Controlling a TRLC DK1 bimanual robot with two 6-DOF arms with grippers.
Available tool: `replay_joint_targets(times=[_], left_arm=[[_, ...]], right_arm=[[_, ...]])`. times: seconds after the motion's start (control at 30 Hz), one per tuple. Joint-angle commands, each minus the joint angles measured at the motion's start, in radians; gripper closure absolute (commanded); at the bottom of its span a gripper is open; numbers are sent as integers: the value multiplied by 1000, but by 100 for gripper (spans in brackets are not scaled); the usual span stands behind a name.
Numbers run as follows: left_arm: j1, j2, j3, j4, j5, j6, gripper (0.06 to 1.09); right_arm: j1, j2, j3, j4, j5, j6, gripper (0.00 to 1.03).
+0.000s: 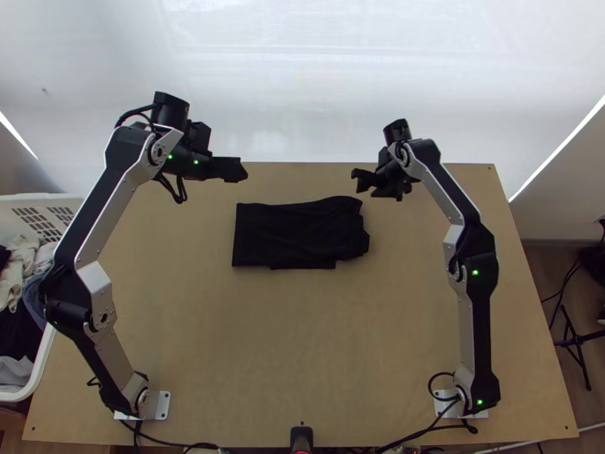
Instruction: Fold the t-shirt
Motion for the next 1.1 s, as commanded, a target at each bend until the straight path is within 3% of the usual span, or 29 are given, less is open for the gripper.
replay_joint_targets(times=[0.0,0.13,0.27,0.5,0.9,0.97,1.0,1.03,1.07], left_arm=[[7,-7,-5,-5,0,6,10],[5,-7,-11,-3,0,1,10],[-1,-5,-14,-2,0,-2,10],[-10,-5,-8,5,0,-5,10],[-4,-20,-2,-2,-11,-12,10],[-3,-23,-2,-2,-14,-12,10],[-1,-25,-3,-3,-14,-12,10],[1,-27,-3,-3,-14,-12,10],[2,-30,-3,-3,-14,-12,10]], right_arm=[[-14,-71,-58,-86,-47,-4,3],[-45,-130,-182,-98,-176,-6,3],[-48,-169,-322,-75,-248,-44,3],[9,-195,-478,57,-256,-46,3],[193,-74,-342,84,-256,-35,6],[202,-74,-339,100,-247,-29,28],[202,-80,-342,111,-240,-26,50],[201,-96,-356,140,-219,-23,80],[195,-119,-373,167,-176,-20,100]])
